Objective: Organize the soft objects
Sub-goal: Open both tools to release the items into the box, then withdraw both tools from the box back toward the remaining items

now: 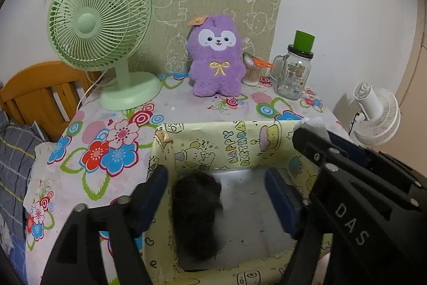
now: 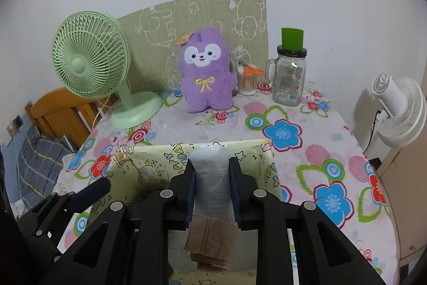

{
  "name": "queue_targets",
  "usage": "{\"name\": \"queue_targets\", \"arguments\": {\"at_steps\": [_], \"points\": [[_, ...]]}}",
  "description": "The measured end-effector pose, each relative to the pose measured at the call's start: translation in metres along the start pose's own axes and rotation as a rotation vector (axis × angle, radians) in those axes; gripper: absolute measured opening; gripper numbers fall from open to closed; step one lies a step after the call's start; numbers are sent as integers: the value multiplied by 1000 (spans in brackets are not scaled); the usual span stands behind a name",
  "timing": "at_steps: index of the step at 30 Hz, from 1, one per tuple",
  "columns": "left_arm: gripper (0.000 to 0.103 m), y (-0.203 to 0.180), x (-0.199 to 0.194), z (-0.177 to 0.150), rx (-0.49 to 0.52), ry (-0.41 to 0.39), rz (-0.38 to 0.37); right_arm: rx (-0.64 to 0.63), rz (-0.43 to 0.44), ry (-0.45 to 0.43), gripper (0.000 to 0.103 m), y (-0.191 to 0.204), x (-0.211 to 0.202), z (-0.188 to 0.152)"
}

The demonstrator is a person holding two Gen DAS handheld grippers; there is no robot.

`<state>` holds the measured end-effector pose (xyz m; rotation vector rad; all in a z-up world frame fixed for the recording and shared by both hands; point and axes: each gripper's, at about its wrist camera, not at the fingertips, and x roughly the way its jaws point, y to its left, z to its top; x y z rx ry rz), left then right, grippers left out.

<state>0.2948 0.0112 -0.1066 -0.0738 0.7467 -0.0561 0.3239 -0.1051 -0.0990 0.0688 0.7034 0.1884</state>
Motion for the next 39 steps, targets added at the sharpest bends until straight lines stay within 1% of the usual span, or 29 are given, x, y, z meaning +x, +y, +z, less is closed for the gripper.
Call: {"name": "queue_targets", "arguments": {"at_steps": [1, 2, 3, 4, 5, 7, 10, 11, 12, 14, 18, 20, 24, 30, 39], "points": [[82, 2, 1, 0, -12, 3, 13, 5, -6, 9, 33, -1, 3, -1], [82, 3, 2, 0, -16, 6, 10, 15, -11, 10, 44, -2, 4, -1], [84, 3, 3, 1, -16, 10, 0, 21, -16, 10, 52, -4, 5, -2], [84, 2, 3, 1, -14, 16, -3, 26, -22, 1, 71, -5, 4, -2], [85, 1, 3, 0, -8, 18, 0, 30, -30, -11, 81, -5, 3, -2], [85, -1, 3, 0, 0, 20, 13, 29, -39, -29, 83, -5, -1, -2], [86, -1, -1, 0, -5, 20, 14, 21, -36, -29, 85, -4, -7, -1], [90, -1, -3, 0, -10, 16, 15, 20, -36, -29, 85, -4, -8, -1], [93, 0, -7, 1, -16, 8, 20, 18, -36, -31, 85, -3, -11, -1], [95, 0, -14, 2, -19, -8, 34, 21, -33, -39, 86, -4, -19, 0], [97, -1, -30, 2, -17, -29, 33, 13, -34, -70, 91, -2, -39, 0], [97, -4, -39, 2, -14, -39, 28, 7, -37, -85, 95, -1, -49, 1], [103, -10, -60, 0, -2, -71, 25, -6, -35, -117, 99, 2, -72, 0], [103, -18, -93, -6, 19, -121, 29, -15, -28, -155, 103, 3, -108, -5], [103, -28, -136, -21, 32, -172, 19, -22, -27, -196, 103, 4, -155, -17]]}}
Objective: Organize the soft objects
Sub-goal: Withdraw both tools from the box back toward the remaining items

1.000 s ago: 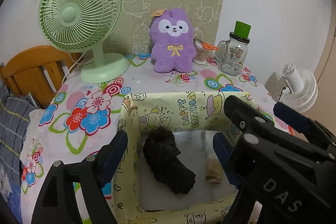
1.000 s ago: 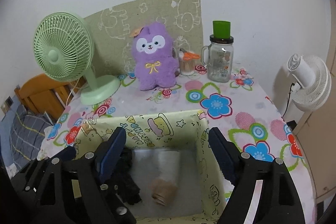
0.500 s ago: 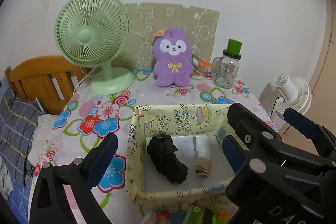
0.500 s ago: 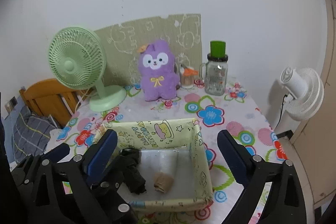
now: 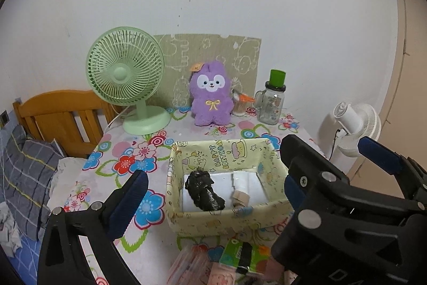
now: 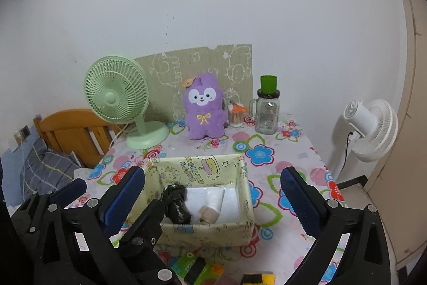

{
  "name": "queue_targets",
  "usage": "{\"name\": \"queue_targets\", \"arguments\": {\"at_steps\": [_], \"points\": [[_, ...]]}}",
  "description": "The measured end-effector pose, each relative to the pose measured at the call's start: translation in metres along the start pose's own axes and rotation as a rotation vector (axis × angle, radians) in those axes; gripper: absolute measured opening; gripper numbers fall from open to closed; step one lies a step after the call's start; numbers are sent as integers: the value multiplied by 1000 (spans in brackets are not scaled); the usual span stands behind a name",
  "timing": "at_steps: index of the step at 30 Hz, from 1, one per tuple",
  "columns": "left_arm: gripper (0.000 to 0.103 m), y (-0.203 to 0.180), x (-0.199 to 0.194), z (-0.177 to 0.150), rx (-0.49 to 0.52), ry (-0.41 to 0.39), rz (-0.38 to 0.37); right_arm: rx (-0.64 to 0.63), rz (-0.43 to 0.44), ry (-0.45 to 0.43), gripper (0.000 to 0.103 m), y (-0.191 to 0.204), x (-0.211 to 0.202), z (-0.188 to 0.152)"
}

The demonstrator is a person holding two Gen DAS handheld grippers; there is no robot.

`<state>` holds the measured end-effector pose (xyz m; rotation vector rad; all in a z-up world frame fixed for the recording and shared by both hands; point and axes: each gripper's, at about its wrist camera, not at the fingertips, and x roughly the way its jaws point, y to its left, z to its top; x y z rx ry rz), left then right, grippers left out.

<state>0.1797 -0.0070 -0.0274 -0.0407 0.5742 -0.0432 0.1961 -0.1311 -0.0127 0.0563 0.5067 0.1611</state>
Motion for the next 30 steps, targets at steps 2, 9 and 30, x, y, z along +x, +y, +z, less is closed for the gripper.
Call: {"name": "queue_targets", "arguments": {"at_steps": [2, 9, 30], "points": [[103, -2, -9, -2, 1, -8, -3, -2, -1, -9, 103, 0, -10, -1], [103, -7, -38, -10, 4, -41, -5, -8, -2, -38, 103, 1, -42, -6], [103, -16, -89, -64, 10, -77, -28, -24, 7, -65, 103, 1, -102, -56]]}}
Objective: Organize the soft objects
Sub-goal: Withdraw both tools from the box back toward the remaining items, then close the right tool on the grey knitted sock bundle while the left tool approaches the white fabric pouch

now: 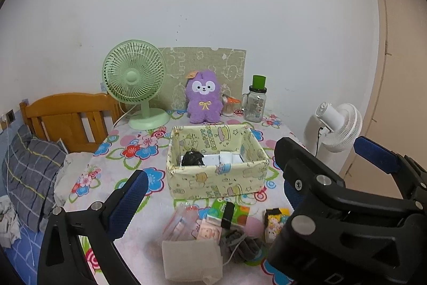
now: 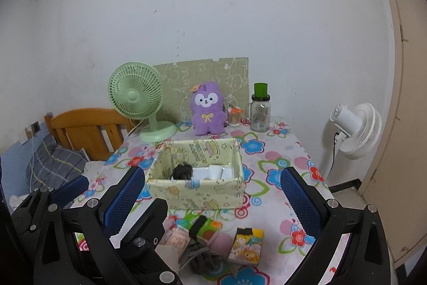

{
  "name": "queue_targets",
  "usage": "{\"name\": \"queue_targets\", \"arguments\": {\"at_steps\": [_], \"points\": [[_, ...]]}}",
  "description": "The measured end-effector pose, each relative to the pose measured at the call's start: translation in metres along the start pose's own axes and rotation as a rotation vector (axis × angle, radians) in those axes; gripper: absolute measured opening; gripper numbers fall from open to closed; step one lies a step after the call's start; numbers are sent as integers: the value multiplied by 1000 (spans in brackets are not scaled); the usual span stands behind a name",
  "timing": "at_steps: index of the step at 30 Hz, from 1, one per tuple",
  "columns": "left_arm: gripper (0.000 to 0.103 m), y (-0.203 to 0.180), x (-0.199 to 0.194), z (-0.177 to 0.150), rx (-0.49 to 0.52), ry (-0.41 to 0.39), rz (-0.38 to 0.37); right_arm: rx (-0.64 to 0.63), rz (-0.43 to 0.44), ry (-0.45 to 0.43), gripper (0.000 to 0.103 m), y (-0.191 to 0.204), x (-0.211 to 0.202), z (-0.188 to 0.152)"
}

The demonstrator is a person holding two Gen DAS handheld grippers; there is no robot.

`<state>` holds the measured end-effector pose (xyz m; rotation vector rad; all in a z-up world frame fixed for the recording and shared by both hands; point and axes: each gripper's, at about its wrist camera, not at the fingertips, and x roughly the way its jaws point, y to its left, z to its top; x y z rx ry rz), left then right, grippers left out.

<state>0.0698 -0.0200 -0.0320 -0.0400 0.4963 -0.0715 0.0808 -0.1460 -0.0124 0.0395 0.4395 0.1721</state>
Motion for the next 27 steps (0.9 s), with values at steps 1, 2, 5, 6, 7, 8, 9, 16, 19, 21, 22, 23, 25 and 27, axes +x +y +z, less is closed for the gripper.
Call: {"name": "queue_targets", "arguments": {"at_steps": [1, 2, 5, 6, 7, 8, 9, 16, 19, 21, 22, 23, 25, 27], "points": [[103, 0, -1, -2, -1, 1, -4, 0, 1, 0, 103, 1, -2, -3], [103, 0, -2, -4, -3, 0, -5, 0, 3, -2, 103, 1, -4, -5], [103, -1, -5, -11, -2, 0, -3, -1, -1, -2, 103, 1, -8, -14], [103, -1, -5, -14, -1, 2, -4, -1, -2, 0, 103, 1, -8, -17], [103, -1, -5, -17, 0, 4, -5, -1, -2, 2, 103, 1, -8, -19], [103, -1, -5, -20, 0, 8, -5, -2, -4, 5, 103, 1, -8, -21], [103, -2, -4, -23, 0, 11, -5, -3, -6, 8, 103, 2, -7, -23], [102, 1, 3, -42, 1, 26, 8, -3, -2, 43, 103, 2, 1, -44], [102, 4, 9, -51, 4, 39, 18, -5, -2, 63, 103, 3, 10, -55], [101, 5, 14, -57, 3, 50, 15, -4, 0, 69, 103, 3, 14, -61], [101, 5, 17, -60, 4, 56, 15, -2, 3, 75, 103, 3, 17, -65], [101, 5, 19, -62, 5, 58, 16, -1, 5, 78, 103, 3, 19, -68], [100, 7, 22, -70, 2, 57, 20, 0, 5, 83, 103, 4, 24, -75], [98, 8, 24, -75, -5, 61, 19, -2, 3, 81, 102, 5, 26, -80]]}}
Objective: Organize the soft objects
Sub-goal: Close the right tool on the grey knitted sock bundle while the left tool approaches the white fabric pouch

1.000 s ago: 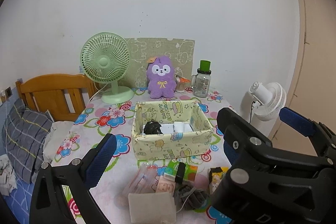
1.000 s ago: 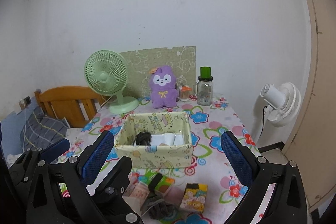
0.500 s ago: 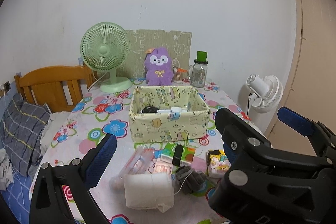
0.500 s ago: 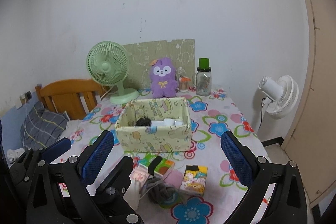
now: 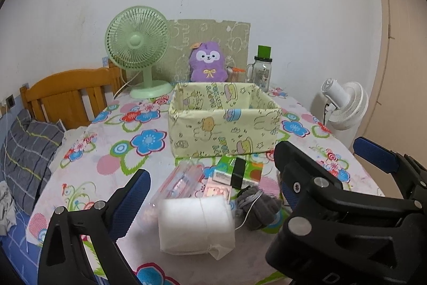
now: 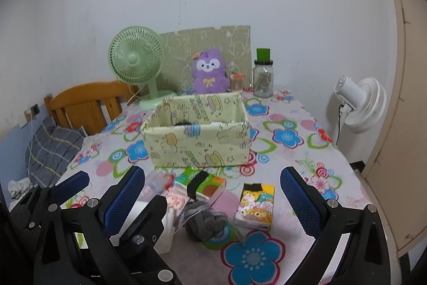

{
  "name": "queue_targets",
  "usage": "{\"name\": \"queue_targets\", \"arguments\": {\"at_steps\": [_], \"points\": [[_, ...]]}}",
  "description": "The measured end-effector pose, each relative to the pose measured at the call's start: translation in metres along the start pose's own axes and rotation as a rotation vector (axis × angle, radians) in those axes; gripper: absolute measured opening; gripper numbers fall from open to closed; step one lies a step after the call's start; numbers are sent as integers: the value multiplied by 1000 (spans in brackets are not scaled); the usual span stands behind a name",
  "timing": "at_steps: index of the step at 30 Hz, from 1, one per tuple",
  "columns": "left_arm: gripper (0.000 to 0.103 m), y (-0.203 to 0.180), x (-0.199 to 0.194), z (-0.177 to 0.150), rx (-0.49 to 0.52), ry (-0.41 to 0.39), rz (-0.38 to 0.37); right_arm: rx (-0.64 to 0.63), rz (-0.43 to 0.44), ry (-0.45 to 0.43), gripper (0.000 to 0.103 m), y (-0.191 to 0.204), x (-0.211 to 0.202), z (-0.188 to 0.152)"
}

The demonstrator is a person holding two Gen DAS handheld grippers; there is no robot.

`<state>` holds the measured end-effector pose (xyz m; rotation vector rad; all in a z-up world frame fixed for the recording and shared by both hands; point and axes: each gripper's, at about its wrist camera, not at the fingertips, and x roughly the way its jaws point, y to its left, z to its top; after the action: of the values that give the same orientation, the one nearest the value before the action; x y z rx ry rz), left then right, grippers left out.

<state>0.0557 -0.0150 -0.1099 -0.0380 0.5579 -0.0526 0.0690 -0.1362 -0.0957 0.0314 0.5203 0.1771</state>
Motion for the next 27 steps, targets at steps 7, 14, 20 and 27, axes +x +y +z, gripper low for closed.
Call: {"name": "queue_targets", "arguments": {"at_steps": [7, 14, 20, 27], "points": [[97, 6, 15, -18, -5, 31, -12, -14, -2, 11, 102, 5, 14, -18], [95, 12, 32, -32, -12, 72, -18, -17, -5, 43, 98, 5, 31, -34], [91, 14, 49, -42, -18, 124, -29, -23, -14, 74, 97, 3, 45, -45], [87, 14, 56, -46, -8, 132, -10, -20, -6, 110, 95, 1, 60, -52]]}}
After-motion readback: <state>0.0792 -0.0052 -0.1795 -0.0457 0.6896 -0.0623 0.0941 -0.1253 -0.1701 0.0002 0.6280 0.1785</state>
